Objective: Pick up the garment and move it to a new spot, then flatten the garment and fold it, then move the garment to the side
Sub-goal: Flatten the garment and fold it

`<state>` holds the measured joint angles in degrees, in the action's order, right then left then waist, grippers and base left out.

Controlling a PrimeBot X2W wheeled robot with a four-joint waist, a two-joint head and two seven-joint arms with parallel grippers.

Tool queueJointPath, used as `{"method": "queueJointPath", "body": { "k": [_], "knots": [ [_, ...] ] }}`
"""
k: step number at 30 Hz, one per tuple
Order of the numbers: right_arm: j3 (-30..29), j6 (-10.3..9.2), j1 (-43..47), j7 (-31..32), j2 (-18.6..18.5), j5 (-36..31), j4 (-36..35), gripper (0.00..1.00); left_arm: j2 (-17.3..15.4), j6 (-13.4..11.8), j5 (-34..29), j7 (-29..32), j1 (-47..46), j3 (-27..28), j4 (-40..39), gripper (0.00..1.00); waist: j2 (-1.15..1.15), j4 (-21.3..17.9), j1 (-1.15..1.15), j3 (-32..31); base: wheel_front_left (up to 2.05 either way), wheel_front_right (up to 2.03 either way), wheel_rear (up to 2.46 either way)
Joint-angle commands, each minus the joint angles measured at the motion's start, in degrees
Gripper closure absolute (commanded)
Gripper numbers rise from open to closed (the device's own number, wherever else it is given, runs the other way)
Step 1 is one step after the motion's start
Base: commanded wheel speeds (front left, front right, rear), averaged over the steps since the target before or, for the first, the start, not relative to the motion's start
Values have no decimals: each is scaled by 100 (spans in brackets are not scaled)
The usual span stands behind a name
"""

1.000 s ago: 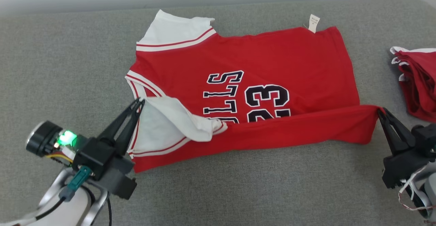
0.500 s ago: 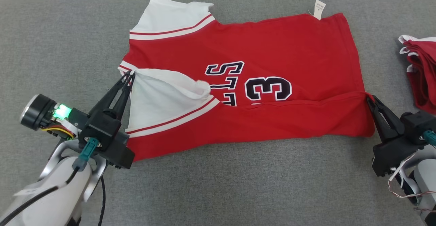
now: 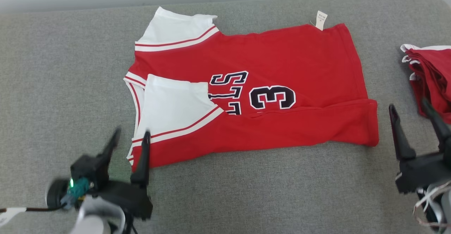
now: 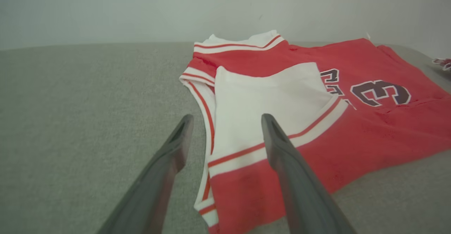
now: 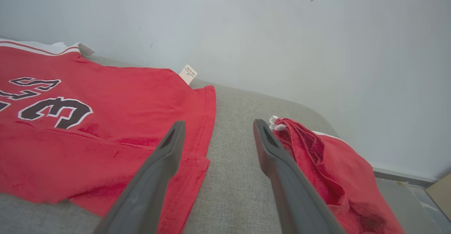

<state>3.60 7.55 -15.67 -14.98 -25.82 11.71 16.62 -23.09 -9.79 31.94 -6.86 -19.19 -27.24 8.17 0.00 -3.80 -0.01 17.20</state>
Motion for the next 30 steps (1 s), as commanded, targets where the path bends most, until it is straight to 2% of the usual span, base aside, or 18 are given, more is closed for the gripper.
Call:
{"method": "queueJointPath", "body": {
  "k": [1,6,11,12,13,14,16,17,18,30],
  "knots": [
    [-46,-16,94,-24,62,-44,-44,0,28,-49,116,69,124,53,-39,0,0,3,1,-14,0,0,0],
    [-223,-16,533,-24,302,-135,-196,0,172,-328,605,482,730,171,-313,0,0,-15,1,-35,0,0,0],
    [-260,-16,678,-25,459,-158,-199,0,231,-460,897,746,905,259,-380,0,0,-61,1,-43,0,0,0],
    [-246,-16,685,-25,481,-151,-179,0,223,-457,902,767,899,260,-363,15,0,-74,1,-45,0,0,0],
    [-222,-16,690,-25,498,-138,-162,0,210,-442,915,766,872,263,-342,24,0,-84,1,-48,0,0,0],
    [-187,-16,691,-25,506,-101,-132,0,188,-431,912,766,847,270,-317,47,0,-92,1,-51,0,0,0],
    [-78,-16,686,-25,510,6,-26,0,186,-402,930,733,802,297,-273,64,0,-103,1,-58,0,0,0],
    [-26,-16,663,-25,487,60,32,0,176,-386,919,725,789,296,-247,91,0,-108,1,-59,0,0,0],
    [27,-16,640,-25,463,136,126,0,179,-387,918,711,785,290,-235,100,0,-110,1,-61,0,0,0],
    [1068,-16,-105,-25,282,1243,1527,0,96,-304,869,597,728,272,-239,100,0,3,1,-9,0,0,0]
  ]
}}
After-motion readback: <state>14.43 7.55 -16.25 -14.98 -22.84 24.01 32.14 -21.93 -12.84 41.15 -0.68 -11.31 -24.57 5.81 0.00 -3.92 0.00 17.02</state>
